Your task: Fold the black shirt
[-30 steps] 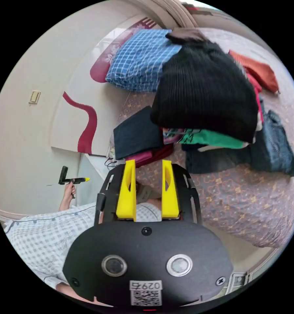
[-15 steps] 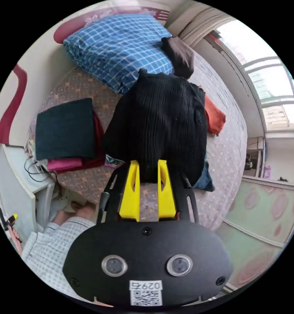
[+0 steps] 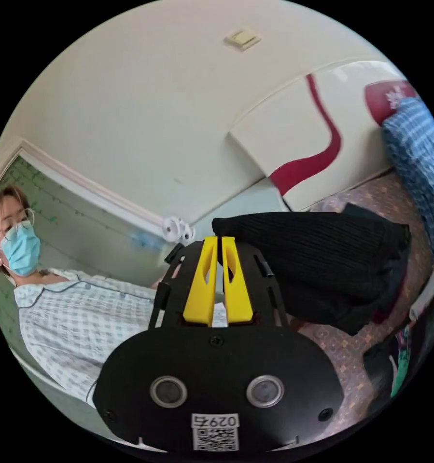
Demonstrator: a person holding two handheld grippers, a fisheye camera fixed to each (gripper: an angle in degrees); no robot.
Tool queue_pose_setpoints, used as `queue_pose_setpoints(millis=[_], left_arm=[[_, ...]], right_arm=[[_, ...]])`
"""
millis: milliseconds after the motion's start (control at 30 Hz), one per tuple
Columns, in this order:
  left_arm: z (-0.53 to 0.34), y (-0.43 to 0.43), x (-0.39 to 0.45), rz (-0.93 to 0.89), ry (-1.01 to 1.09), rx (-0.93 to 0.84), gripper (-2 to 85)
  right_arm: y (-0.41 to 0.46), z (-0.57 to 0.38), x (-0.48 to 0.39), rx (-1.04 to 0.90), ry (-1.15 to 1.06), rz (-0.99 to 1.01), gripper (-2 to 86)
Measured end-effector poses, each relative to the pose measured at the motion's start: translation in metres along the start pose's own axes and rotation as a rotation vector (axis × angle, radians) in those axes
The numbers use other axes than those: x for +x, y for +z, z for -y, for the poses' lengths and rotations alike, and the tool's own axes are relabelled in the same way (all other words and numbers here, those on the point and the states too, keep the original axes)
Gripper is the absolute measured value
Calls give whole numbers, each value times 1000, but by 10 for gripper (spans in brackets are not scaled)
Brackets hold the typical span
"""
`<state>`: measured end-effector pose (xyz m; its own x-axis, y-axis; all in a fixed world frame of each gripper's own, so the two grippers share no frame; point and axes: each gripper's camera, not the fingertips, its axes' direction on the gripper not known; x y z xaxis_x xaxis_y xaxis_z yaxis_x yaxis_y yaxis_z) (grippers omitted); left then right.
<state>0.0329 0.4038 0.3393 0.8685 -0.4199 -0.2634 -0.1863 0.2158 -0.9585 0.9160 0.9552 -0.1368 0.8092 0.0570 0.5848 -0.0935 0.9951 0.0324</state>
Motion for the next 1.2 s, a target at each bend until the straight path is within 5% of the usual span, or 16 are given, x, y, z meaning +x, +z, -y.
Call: queue_pose_setpoints(millis=[200, 400, 567, 700, 767, 867, 1100, 1200], left_arm=[[-66, -49, -25, 0, 4, 81, -10], [-148, -81, -46, 142, -37, 164, -9], [-191, -78, -49, 225, -18, 195, 5], [-194, -75, -26, 384, 19, 225, 134], [-186, -69, 7, 634, 86, 210, 213], [-170, -49, 45, 865, 234, 132, 242], [-166, -30, 76, 846, 360, 75, 240], [-182, -28, 84, 947, 391, 74, 242]], right_arm=[[301, 80, -67, -586, -120, 31, 4], [371, 76, -51, -547, 99, -221, 69], [421, 57, -22, -471, 333, 21, 117], [473, 69, -43, -445, 288, 67, 135], [507, 87, -60, -396, 246, 72, 151], [553, 114, -77, -378, 170, 44, 143], [660, 160, -92, -488, 197, -10, 87], [675, 166, -124, -396, 170, 177, 17]])
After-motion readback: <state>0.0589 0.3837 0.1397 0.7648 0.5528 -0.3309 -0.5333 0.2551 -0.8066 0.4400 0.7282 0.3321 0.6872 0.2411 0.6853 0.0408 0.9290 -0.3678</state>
